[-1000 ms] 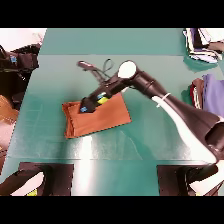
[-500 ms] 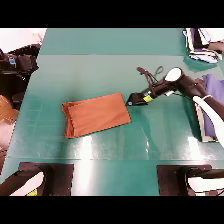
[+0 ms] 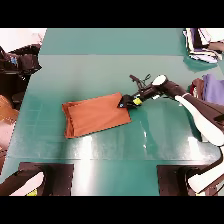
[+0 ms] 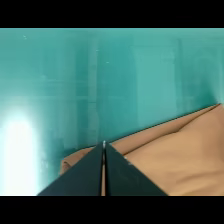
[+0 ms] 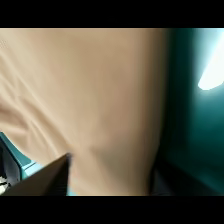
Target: Fold the shirts.
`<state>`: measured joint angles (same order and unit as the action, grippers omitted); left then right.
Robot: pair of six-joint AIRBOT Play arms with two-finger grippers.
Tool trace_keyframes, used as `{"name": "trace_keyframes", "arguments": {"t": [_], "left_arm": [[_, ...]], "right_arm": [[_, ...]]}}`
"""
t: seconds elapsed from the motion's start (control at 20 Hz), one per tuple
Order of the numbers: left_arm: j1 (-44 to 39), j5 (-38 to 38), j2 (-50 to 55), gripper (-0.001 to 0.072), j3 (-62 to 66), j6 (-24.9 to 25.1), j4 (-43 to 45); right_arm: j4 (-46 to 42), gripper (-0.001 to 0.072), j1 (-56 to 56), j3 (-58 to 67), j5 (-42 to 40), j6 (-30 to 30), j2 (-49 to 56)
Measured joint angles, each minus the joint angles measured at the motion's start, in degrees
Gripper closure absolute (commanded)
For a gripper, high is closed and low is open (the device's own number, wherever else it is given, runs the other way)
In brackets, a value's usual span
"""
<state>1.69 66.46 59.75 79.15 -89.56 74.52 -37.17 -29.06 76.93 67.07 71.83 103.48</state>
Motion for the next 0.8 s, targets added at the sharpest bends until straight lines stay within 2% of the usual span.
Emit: {"name": "trace_keyframes", "arguments": {"t": [0.2,0.5,0.8], "left_arm": [[0.0,-0.4,0.0,0.0684,0.0,0.0,-1.2],[-2.5,-1.4,0.0,0.0684,0.0,0.0,-3.0],[-10.4,-5.9,0.8,0.0684,0.0,0.0,-3.0]], "right_arm": [[1.9,0.0685,-3.3,5.7,-0.2,-0.6,3.5],[2.2,0.0700,0.2,14.3,1.6,-2.3,3.6],[2.4,0.0700,17.8,21.6,2.0,-2.1,-3.6]]}}
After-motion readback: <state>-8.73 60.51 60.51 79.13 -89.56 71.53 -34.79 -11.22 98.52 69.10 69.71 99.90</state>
